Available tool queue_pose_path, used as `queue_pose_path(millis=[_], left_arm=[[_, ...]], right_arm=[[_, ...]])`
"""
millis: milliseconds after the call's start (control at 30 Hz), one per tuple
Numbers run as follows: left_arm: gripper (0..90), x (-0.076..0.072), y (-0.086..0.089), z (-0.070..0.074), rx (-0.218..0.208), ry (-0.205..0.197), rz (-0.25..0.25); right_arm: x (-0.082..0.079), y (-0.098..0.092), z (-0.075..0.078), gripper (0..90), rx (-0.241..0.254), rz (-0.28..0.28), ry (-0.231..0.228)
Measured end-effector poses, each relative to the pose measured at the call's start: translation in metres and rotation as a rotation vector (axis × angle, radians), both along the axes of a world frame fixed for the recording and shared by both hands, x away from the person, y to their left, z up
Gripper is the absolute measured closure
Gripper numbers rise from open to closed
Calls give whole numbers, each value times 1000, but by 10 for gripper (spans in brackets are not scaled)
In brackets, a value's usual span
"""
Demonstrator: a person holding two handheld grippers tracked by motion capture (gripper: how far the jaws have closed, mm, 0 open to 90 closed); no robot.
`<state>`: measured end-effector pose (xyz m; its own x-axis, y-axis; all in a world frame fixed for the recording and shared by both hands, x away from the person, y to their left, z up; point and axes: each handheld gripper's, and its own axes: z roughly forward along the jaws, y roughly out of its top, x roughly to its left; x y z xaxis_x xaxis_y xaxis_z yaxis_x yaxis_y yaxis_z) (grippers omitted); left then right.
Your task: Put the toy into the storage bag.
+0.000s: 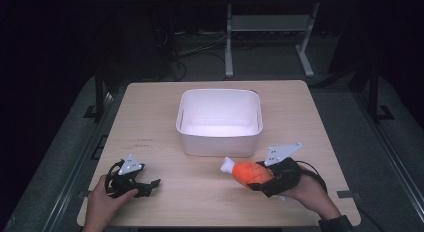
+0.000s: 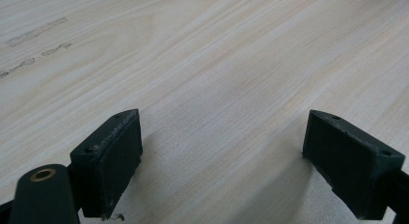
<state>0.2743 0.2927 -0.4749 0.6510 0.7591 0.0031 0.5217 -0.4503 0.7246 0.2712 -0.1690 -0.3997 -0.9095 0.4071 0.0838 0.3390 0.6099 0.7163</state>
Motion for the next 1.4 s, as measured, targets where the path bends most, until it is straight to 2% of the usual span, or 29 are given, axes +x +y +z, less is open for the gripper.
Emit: queue_pose_path(millis=[400, 833, 1400], left_arm=[[132, 0, 0, 0, 0, 2, 0], [132, 0, 0, 1, 3, 6, -1], [131, 0, 0, 1, 2, 6, -1]], right_arm=[[6, -8, 18, 281, 27, 26, -7], [12, -13, 43, 281, 32, 65, -32], [25, -18, 71, 281, 52, 87, -53]])
